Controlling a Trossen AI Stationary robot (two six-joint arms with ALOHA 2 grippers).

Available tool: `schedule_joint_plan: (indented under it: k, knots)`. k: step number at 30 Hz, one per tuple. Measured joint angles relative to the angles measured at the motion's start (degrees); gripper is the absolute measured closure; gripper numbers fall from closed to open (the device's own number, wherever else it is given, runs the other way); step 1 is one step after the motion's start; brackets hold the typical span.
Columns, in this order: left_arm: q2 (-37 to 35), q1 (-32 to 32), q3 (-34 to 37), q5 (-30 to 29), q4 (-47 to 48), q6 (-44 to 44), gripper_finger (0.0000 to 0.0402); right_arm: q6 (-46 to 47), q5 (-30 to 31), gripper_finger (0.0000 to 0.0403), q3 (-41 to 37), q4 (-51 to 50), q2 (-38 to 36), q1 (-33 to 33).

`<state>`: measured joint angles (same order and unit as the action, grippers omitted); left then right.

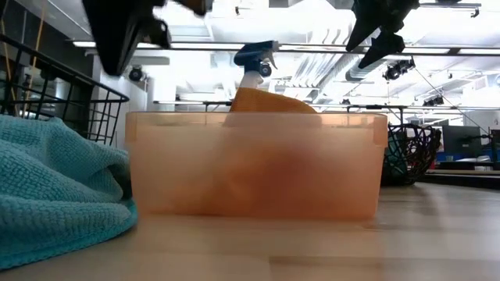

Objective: Sort microfiber towel by color & place in baskets
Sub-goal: Put the blue towel into the brown woven basket

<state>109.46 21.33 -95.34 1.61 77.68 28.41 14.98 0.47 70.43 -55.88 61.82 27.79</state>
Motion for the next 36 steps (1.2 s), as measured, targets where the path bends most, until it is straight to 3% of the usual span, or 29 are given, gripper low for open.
schedule_joint_plan:
  k: [6, 15, 20, 36]
  knots:
    - [0.24, 0.67, -0.06, -0.46, -2.43, -0.99, 0.0354, 0.99, 0.27, 0.005, 0.0, 0.5, 0.0, 0.0]
    - [5.19, 1.98, -0.01, -0.15, -2.68, -3.01, 0.0187, 1.08, 0.5, 0.005, 0.0, 0.49, 0.0, 0.02]
    - [7.54, 2.98, -0.01, 0.09, -3.72, -4.61, 0.0121, 1.05, 0.5, 0.005, 0.0, 0.46, 0.0, 0.0]
    - [13.05, 3.47, 0.03, -0.58, -5.33, -4.53, 0.0106, 0.57, 0.46, 0.005, 0.0, 0.44, 0.0, 0.01]
